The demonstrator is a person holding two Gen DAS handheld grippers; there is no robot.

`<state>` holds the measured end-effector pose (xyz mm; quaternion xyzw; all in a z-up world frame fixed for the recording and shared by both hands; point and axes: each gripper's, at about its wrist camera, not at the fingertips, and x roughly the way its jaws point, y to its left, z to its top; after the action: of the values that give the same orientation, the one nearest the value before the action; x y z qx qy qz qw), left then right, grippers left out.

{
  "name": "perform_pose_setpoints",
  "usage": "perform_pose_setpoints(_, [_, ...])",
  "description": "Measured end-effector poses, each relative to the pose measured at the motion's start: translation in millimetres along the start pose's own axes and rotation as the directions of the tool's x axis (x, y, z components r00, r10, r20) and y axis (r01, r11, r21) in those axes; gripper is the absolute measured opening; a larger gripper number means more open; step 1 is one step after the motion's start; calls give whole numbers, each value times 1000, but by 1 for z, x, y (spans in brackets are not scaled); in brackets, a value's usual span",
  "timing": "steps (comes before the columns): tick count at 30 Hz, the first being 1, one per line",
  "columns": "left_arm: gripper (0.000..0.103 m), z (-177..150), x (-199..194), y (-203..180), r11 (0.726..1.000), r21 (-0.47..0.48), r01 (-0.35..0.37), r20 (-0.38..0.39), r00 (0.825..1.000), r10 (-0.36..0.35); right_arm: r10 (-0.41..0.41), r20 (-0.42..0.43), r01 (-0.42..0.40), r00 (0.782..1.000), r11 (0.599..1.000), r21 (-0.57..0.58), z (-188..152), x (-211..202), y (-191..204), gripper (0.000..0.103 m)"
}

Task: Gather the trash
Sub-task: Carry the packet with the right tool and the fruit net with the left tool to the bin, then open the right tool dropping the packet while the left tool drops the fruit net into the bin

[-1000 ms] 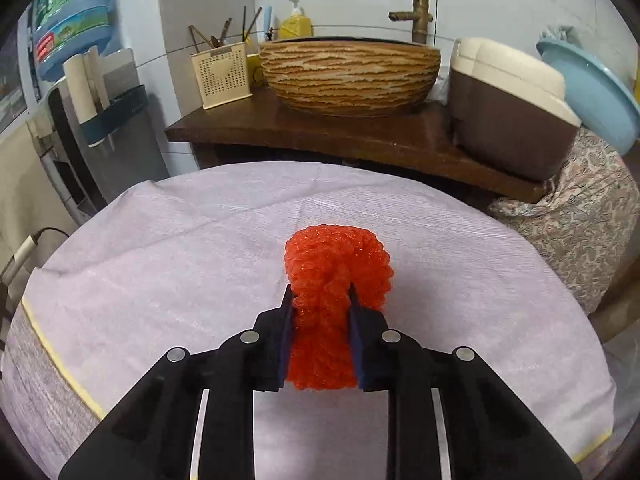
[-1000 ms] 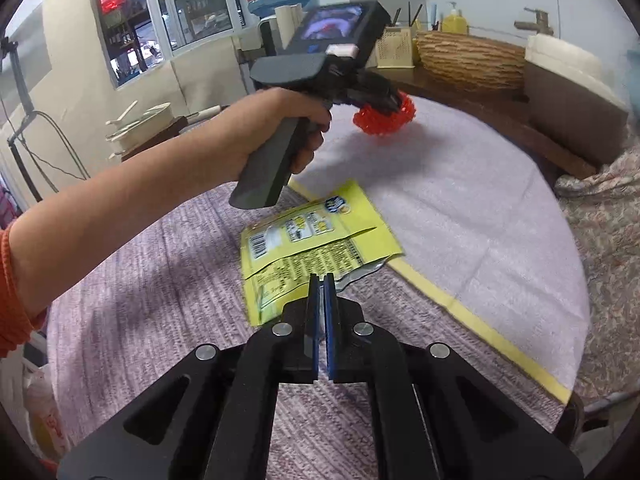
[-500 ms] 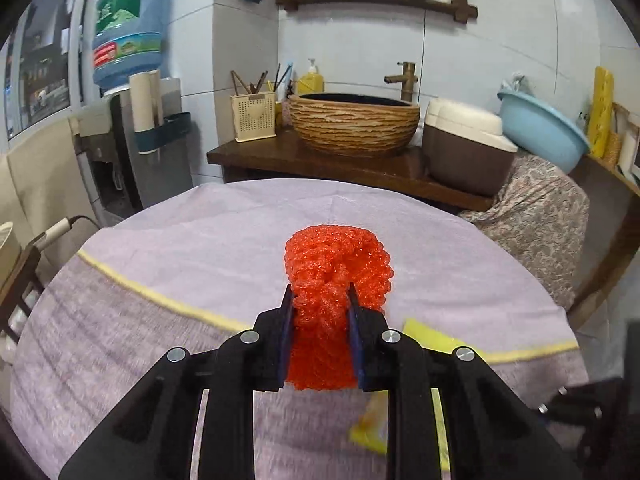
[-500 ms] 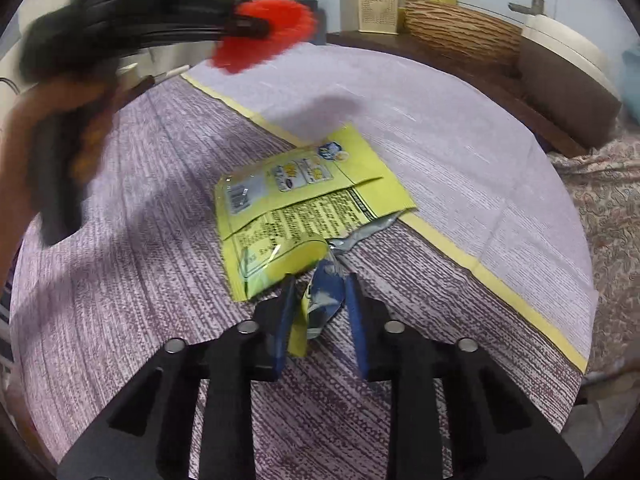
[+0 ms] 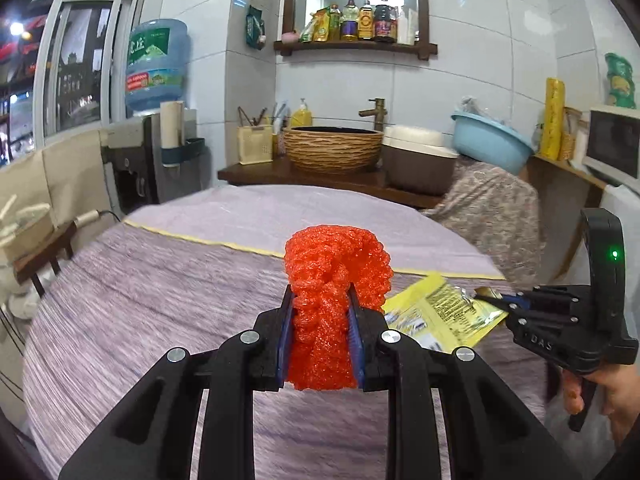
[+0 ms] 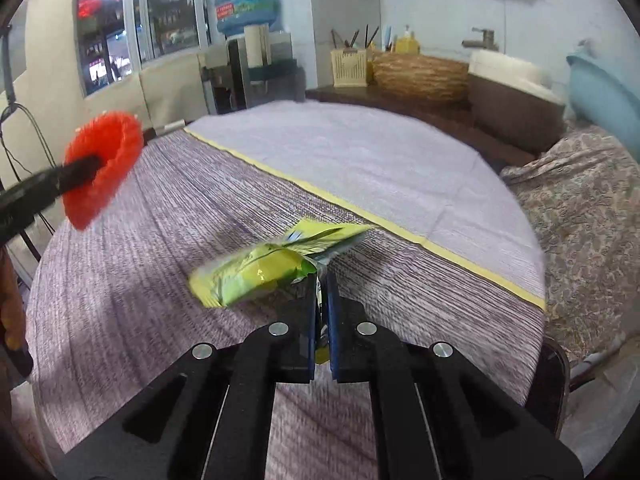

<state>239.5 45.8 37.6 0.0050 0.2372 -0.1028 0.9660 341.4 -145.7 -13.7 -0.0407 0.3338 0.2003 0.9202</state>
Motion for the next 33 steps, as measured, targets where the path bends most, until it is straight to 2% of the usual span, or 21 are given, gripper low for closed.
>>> perform_pose_setpoints(1, [23,-5,-6,-6,1000,-7,24,3,1000,-24,-4,19,4,1000,1000,5,-4,-10,0,5])
perform_pose_setpoints(4, [23,-13,-19,-25,999,4,37,23,999,-37,-17,59,14,998,999,46,-18,-40,-10,5])
perform_pose_setpoints(9, [23,-27,-28,-62,991,1,133,20,991,-133,-67,99,53,993,989,138,-46,-90,-45,5])
perform_pose_setpoints(15, [23,-39,-26,-112,970,30,240,0,971,-240,-187,105,153,977,952,266,-83,-142,-97,5])
perform_pose_setpoints(20, [23,-51,-17,-155,938,54,342,-45,939,-340,-298,77,254,951,901,352,-109,-164,-132,5])
perform_pose_setpoints(24, [23,-63,-10,-184,915,81,396,-87,917,-389,-360,32,323,932,870,372,-124,-164,-151,5])
perform_pose_setpoints(26, [23,-68,-8,-196,904,89,418,-105,906,-409,-354,3,327,935,867,376,-133,-155,-160,5])
perform_pose_setpoints(33, [23,-78,1,-213,893,109,437,-153,895,-419,-369,-120,387,922,846,368,-164,-100,-186,5])
